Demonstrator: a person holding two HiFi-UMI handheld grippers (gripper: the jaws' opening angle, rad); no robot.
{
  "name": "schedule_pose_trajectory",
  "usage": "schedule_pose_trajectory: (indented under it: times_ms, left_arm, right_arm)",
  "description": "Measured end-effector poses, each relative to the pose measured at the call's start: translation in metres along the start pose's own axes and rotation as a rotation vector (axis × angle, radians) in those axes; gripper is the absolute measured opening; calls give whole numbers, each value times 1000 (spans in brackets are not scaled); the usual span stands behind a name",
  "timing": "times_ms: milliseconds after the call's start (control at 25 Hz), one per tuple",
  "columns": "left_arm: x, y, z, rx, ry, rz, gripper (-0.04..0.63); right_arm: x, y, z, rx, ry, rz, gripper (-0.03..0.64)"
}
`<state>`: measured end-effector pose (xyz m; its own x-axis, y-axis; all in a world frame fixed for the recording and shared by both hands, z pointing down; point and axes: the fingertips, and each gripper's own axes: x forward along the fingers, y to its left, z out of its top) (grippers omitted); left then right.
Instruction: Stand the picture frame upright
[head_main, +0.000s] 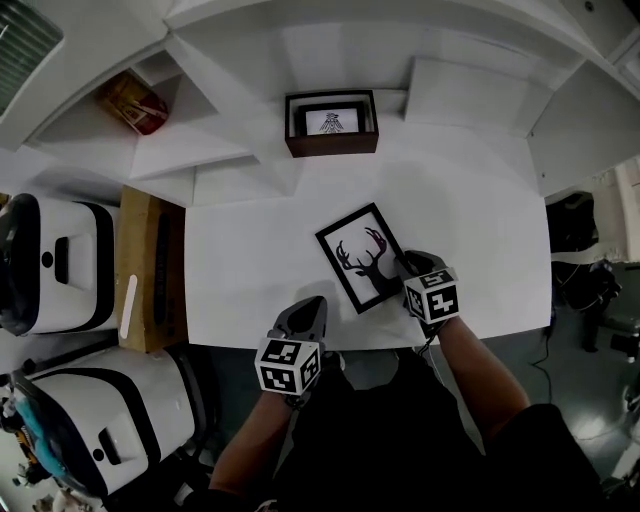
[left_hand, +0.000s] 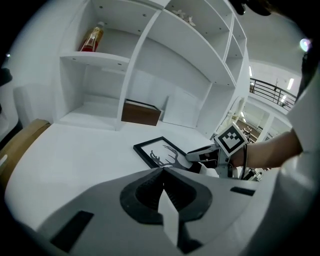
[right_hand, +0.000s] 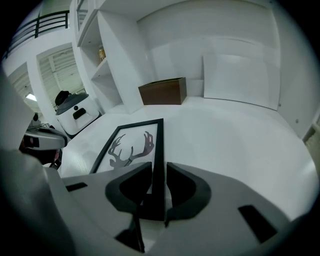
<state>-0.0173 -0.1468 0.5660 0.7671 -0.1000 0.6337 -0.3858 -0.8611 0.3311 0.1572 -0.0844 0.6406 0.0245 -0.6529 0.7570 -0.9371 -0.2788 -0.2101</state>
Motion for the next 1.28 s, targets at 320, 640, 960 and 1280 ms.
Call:
schedule_pose_trajectory:
  times_ms: [320,640,960,1280]
  left_arm:
    - [20,-1,0,20,38,-27,8]
    - [29,-10,-12,-23,80,-63,140]
    - [43,-11,-15,-118,83,-90,172]
    - [66,-14,-11,-296,73,-138,181]
  right_arm:
    - [1,-2,-1,50,3,6,61]
    - [-2,1,-4,196,-9,86,60]
    - [-2,1,-2,294,-11,148,57]
    - [-4,2,-4,324,4,193,57]
